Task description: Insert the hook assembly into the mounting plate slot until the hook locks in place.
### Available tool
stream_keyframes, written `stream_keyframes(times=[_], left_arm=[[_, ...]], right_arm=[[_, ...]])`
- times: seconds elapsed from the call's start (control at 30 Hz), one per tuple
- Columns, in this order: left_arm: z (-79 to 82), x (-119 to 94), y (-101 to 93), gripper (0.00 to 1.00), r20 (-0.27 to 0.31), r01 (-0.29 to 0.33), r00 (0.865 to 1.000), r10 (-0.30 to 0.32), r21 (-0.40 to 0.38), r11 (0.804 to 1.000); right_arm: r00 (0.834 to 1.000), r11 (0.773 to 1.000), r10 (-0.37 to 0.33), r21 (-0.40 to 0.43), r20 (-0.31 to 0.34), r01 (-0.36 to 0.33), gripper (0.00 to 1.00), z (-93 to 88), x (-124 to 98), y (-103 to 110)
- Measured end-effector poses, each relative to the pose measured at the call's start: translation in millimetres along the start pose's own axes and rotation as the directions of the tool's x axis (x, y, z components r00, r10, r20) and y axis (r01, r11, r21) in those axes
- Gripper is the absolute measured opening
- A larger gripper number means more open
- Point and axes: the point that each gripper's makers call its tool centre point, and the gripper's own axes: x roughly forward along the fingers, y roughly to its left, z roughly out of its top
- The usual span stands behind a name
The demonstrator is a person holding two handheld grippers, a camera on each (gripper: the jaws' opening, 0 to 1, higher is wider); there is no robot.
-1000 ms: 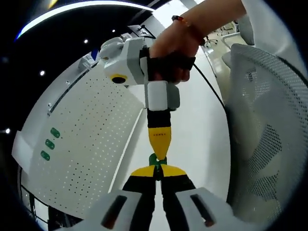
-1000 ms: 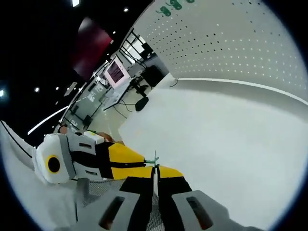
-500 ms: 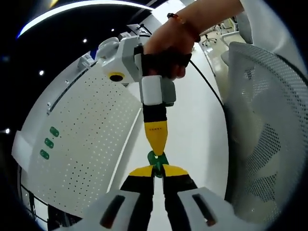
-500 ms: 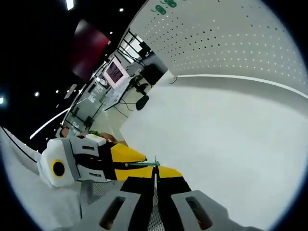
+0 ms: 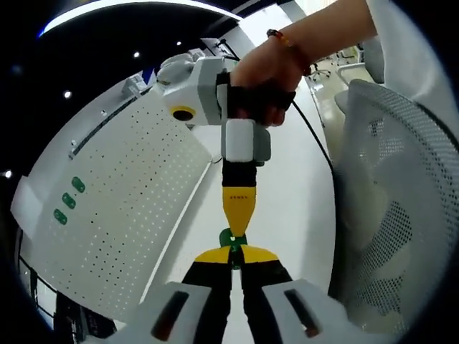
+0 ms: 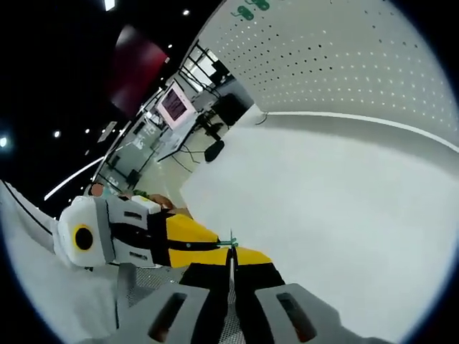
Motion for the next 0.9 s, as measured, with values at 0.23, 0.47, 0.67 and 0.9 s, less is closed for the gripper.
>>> stream_keyframes(times=[0.23,0.47,0.67,0.9], left_arm=[[0.3,-2,4.9,0.03,0.022,-0.012,1.000,0.014,-0.088,0.996],[4.2,-3,10.1,0.03,0.037,-0.028,0.999,0.033,-0.109,0.994],[4.2,-5,15.6,0.03,0.047,-0.043,0.998,0.050,-0.146,0.988],[3.4,-6,22.6,0.03,0.044,-0.080,0.995,0.088,-0.156,0.984]], right_arm=[[0.999,0.994,0.018,-0.110,0.033,-0.014,0.01,5.6,-1,4],[0.999,0.986,0.009,-0.166,0.052,0.000,0.08,10.1,-3,3],[0.996,0.989,0.002,-0.148,0.094,0.011,0.12,18.0,-10,2],[0.989,0.986,-0.011,-0.163,0.145,0.035,0.18,23.4,-19,-2]])
